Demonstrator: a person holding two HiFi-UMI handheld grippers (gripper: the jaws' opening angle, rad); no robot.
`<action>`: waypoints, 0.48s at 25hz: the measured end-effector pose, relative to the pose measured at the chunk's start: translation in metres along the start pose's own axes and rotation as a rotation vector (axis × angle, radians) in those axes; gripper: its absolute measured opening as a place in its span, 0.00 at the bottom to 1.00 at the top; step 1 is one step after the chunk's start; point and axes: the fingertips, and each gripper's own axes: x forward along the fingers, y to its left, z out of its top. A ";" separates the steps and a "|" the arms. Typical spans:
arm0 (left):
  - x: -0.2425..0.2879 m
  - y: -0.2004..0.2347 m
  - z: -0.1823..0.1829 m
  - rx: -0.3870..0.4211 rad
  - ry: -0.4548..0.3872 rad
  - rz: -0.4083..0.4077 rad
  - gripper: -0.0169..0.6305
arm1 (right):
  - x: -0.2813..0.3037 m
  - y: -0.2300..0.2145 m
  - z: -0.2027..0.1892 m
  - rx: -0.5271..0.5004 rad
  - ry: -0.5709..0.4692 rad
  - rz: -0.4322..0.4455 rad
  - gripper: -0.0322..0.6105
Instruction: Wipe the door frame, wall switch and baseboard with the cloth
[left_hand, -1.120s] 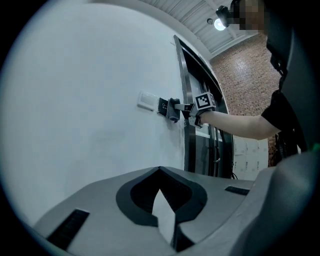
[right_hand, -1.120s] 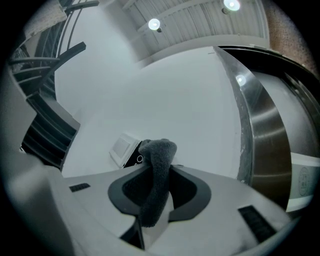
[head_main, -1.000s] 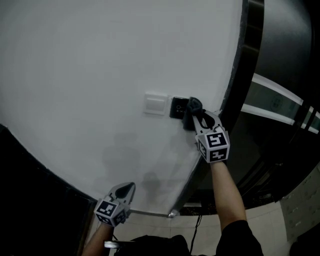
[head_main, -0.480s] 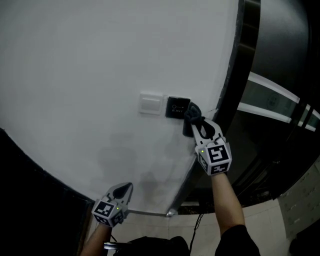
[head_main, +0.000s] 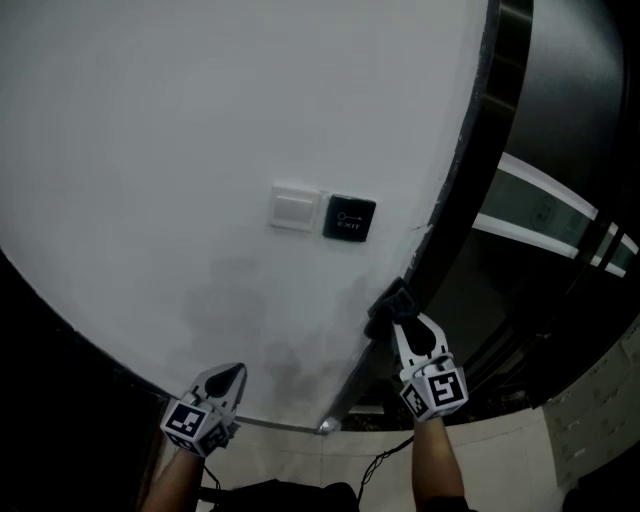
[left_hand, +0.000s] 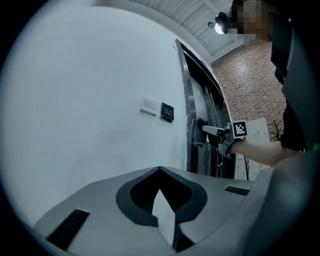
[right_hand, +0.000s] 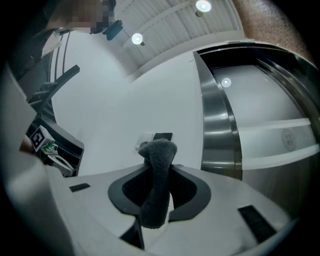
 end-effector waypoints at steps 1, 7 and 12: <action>-0.003 0.005 0.002 0.004 -0.010 0.018 0.03 | -0.011 0.000 -0.010 0.021 0.004 -0.005 0.18; -0.010 0.027 0.000 -0.008 -0.017 0.078 0.03 | -0.053 -0.012 -0.059 0.118 0.052 -0.069 0.18; -0.009 0.027 -0.003 -0.009 -0.012 0.080 0.03 | -0.059 -0.046 -0.050 0.070 0.063 -0.121 0.18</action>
